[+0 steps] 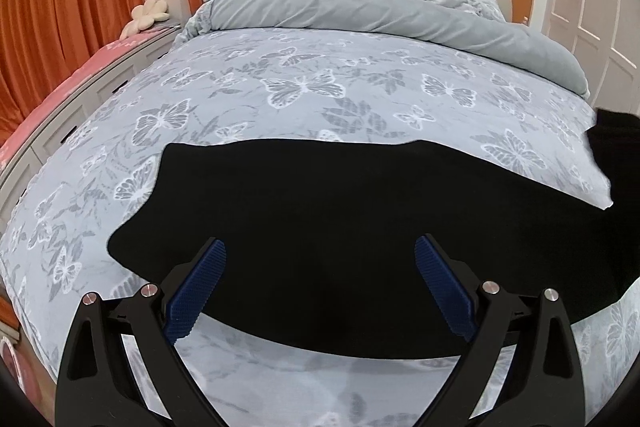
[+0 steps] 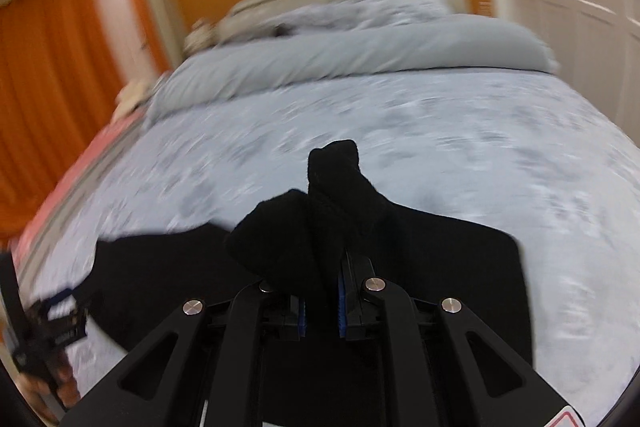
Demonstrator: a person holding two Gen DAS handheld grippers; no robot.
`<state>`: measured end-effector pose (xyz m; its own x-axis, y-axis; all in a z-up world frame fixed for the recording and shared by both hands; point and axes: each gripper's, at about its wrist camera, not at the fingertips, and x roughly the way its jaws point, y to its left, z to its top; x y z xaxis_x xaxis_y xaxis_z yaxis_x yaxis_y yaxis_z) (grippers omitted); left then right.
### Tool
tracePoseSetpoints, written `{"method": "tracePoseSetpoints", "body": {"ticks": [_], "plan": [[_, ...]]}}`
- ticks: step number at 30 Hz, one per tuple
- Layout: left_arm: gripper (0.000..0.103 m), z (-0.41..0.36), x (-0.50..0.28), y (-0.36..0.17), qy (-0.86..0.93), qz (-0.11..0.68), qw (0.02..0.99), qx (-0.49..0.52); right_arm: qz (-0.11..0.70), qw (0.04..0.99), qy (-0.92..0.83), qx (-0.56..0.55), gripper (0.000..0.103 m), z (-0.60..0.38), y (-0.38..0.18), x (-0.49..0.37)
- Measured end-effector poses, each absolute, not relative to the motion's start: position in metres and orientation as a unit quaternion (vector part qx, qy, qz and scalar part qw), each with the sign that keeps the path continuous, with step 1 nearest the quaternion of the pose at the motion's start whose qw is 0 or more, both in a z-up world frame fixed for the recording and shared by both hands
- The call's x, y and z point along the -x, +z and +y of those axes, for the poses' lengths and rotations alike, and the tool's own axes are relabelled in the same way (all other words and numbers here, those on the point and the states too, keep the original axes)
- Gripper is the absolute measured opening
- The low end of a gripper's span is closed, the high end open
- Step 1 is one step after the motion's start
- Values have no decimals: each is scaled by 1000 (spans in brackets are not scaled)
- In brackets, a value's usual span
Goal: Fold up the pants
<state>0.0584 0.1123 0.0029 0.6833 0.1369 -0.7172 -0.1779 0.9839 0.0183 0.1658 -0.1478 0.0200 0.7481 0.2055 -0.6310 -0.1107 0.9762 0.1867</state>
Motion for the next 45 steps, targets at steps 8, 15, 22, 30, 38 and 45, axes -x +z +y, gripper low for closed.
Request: {"method": "tracePoseSetpoints", "body": {"ticks": [8, 15, 22, 30, 38, 45], "plan": [[94, 174, -54, 2, 124, 395, 909, 50, 459, 871, 164, 59, 14, -27, -63, -185], [94, 221, -38, 0, 132, 408, 899, 85, 422, 882, 170, 123, 81, -16, -39, -153], [95, 234, -32, 1, 134, 409, 898, 89, 435, 865, 161, 190, 84, 2, -68, -153], [95, 251, -29, -1, 143, 413, 893, 103, 436, 878, 151, 129, 12, -5, -60, -172], [95, 256, -34, -6, 146, 420, 887, 128, 413, 886, 190, 87, 36, 19, -44, -179], [95, 248, -39, -14, 142, 433, 884, 106, 398, 892, 190, 95, 56, 11, -19, -155]]}}
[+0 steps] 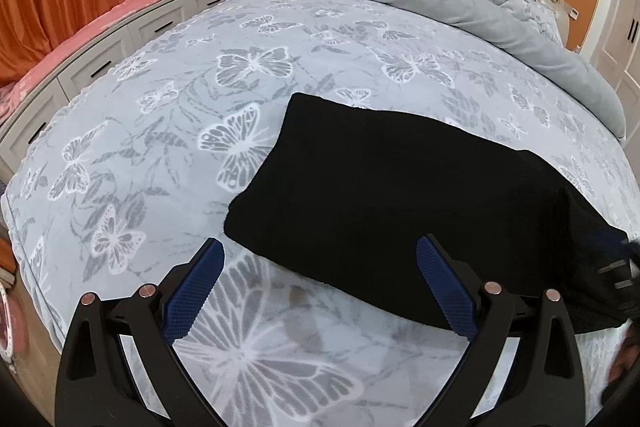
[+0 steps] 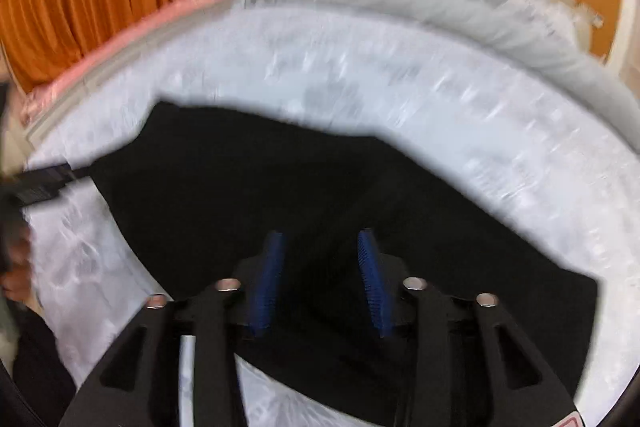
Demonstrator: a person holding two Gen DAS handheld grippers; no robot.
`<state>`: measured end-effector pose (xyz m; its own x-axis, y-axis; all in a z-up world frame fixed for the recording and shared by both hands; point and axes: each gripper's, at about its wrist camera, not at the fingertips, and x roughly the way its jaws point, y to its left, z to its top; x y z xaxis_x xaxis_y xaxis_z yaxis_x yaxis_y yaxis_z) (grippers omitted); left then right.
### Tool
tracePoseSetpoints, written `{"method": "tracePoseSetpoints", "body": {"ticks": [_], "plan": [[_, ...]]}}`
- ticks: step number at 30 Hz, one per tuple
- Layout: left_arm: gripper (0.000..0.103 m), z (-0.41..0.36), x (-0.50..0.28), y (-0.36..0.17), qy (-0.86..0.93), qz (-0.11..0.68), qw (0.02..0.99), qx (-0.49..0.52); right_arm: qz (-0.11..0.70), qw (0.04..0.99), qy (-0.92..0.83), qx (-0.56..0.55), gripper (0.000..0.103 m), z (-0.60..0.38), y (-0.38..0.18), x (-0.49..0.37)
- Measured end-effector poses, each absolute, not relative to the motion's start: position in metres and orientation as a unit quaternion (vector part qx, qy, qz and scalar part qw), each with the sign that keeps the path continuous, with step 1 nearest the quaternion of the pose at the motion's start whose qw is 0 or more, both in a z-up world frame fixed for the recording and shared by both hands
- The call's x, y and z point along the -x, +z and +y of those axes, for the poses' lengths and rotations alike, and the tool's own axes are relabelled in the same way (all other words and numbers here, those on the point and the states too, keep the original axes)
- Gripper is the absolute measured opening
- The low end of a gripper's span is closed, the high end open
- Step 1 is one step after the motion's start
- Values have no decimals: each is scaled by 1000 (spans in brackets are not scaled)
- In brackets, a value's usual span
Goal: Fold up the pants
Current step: 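Fold the pants over again with both grippers and release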
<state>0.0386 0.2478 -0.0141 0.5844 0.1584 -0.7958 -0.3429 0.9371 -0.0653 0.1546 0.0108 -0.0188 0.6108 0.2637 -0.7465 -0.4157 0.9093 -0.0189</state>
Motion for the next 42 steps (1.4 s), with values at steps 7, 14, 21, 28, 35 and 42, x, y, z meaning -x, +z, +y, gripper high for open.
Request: {"method": "tracePoseSetpoints", "body": {"ticks": [7, 14, 21, 28, 35, 42], "plan": [[95, 235, -44, -17, 123, 440, 883, 106, 428, 887, 144, 101, 69, -26, -34, -149], [95, 211, -48, -20, 107, 445, 884, 90, 427, 862, 177, 207, 29, 34, -85, -149], [95, 232, -49, -20, 125, 442, 879, 128, 390, 895, 178, 122, 14, 34, -41, -163], [95, 257, -51, -31, 141, 455, 865, 157, 442, 865, 198, 134, 34, 50, -75, -170], [95, 320, -48, -64, 180, 452, 809, 329, 380, 906, 136, 126, 67, -1, -11, -128], [98, 310, -60, -79, 214, 440, 803, 339, 369, 920, 75, 111, 76, -63, 0, -128]]}}
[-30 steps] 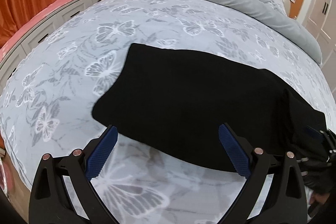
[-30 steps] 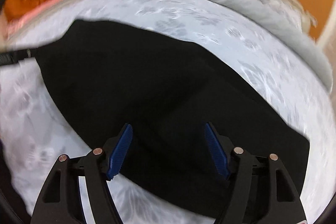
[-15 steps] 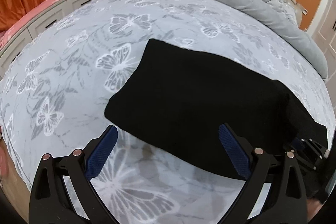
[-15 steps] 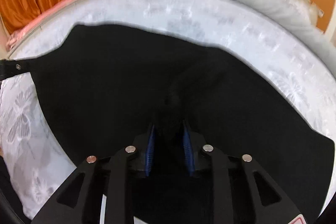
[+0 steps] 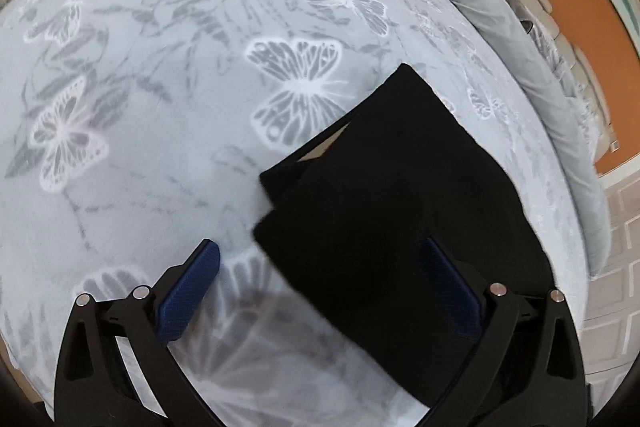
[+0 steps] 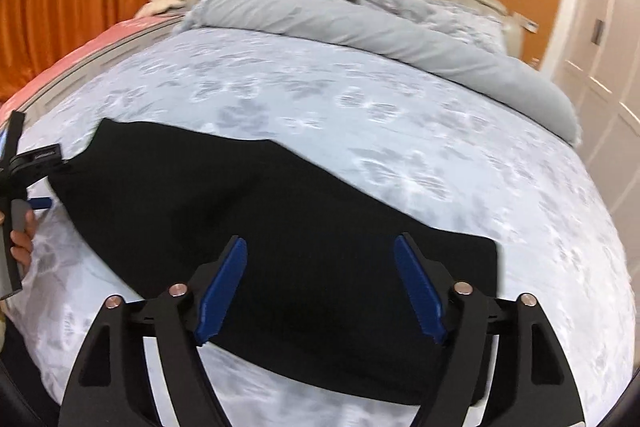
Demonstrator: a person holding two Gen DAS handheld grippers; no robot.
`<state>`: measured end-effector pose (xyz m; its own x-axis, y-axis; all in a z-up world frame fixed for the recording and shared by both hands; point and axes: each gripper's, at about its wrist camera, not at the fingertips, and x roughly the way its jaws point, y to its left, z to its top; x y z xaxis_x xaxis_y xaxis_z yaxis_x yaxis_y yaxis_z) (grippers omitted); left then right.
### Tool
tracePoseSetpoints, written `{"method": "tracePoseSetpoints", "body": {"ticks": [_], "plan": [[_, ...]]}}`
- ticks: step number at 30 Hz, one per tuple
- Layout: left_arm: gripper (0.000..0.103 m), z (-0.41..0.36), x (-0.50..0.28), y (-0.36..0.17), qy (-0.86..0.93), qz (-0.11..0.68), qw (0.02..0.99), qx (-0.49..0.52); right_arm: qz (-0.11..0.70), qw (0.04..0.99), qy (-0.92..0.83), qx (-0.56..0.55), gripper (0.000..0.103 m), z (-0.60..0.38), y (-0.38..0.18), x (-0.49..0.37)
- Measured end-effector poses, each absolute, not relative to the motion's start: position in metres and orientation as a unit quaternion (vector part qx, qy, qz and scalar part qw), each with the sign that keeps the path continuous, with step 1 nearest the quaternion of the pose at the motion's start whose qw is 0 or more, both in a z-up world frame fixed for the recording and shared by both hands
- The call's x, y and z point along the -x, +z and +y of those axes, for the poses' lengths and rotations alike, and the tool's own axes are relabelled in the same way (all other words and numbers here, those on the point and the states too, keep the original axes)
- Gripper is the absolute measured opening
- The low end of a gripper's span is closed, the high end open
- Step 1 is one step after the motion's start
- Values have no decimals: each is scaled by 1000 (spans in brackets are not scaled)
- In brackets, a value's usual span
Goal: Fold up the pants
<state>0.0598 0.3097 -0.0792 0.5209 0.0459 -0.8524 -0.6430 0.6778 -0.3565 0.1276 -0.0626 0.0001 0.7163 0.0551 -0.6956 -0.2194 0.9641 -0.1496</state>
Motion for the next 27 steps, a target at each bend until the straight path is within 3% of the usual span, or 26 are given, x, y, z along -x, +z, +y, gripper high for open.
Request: {"method": "tracePoseSetpoints", "body": {"ticks": [16, 17, 19, 21, 24, 27], "plan": [[94, 281, -93, -81, 225, 420, 820, 317, 403, 912, -19, 72, 76, -176, -14, -121], [89, 280, -95, -81, 228, 422, 820, 312, 404, 912, -20, 74, 77, -177, -15, -121], [66, 281, -94, -80, 244, 418, 821, 304, 403, 911, -23, 80, 79, -181, -17, -119], [20, 289, -92, -77, 204, 404, 825, 338, 404, 911, -24, 77, 79, -183, -17, -119], [17, 291, -88, -66, 184, 389, 827, 363, 407, 911, -17, 59, 79, -187, -16, -119], [17, 267, -89, -40, 181, 368, 859, 306, 406, 912, -15, 44, 79, -191, -13, -120]]}}
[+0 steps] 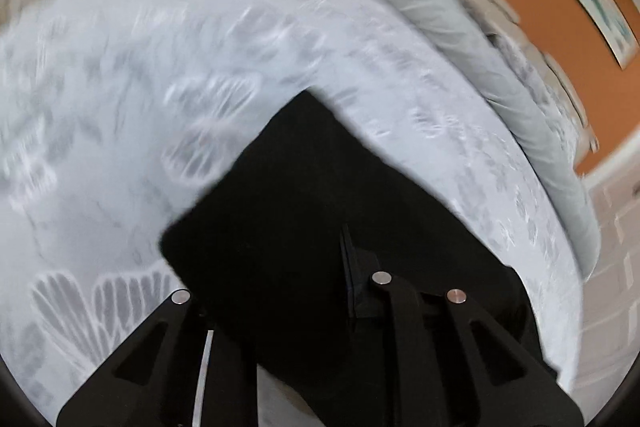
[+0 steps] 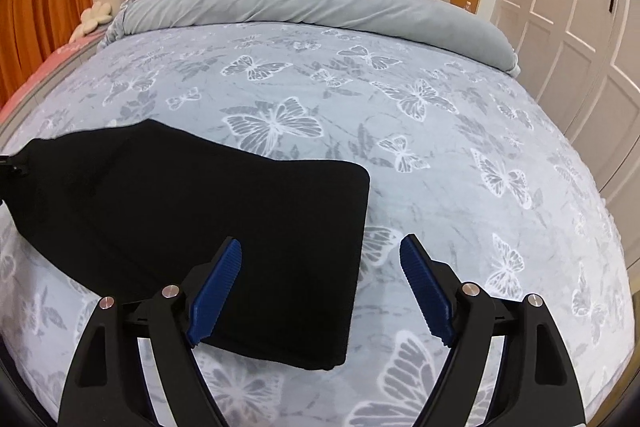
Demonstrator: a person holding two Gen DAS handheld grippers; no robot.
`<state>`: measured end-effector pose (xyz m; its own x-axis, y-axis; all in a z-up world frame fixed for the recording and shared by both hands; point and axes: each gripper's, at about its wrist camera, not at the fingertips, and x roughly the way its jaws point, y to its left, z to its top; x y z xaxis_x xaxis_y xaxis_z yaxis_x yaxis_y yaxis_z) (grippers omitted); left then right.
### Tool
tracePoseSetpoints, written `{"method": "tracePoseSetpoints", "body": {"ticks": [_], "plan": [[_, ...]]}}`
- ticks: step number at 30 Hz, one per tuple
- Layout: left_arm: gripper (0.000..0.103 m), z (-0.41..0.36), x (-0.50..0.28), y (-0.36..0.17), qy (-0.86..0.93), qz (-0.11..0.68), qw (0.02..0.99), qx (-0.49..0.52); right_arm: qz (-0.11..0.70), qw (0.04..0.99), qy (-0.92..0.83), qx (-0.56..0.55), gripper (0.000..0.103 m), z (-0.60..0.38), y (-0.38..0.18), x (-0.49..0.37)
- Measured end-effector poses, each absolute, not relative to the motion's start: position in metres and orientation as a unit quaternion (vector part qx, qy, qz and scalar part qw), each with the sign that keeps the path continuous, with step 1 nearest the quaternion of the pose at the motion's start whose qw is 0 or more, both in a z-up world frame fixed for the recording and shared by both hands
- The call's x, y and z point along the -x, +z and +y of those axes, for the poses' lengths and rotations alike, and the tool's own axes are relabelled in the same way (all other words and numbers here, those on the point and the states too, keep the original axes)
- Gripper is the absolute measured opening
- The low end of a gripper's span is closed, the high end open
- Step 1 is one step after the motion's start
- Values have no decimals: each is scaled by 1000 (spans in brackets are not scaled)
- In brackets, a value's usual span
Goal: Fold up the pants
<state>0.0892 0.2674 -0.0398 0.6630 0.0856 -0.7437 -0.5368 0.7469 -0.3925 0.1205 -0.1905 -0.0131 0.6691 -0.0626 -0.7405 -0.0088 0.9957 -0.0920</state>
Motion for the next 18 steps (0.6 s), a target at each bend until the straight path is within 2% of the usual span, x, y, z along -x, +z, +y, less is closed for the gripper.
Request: {"method": "tracePoseSetpoints", "body": {"ticks": [7, 8, 9, 11, 13, 14, 15, 16, 18], "plan": [[18, 152, -84, 31, 76, 308, 933, 170, 409, 912, -17, 20, 79, -195, -11, -127], [25, 132, -86, 31, 58, 315, 935, 152, 411, 911, -15, 17, 79, -195, -12, -129], [44, 118, -89, 29, 37, 324, 935, 139, 416, 909, -13, 15, 79, -194, -15, -132], [60, 92, -95, 16, 2, 362, 927, 101, 423, 906, -14, 20, 79, -191, -20, -135], [61, 88, -87, 17, 3, 359, 929, 87, 427, 904, -17, 27, 79, -189, -22, -137], [72, 93, -81, 22, -9, 353, 931, 92, 426, 904, -17, 25, 79, -189, -22, -137], [89, 100, -75, 29, -17, 345, 933, 101, 424, 905, -15, 21, 79, -189, -21, -137], [94, 110, -67, 36, -19, 330, 937, 115, 423, 906, -9, 14, 79, -188, -19, -138], [94, 134, -47, 50, -22, 292, 944, 151, 420, 907, 11, -3, 79, -183, -17, -141]]}}
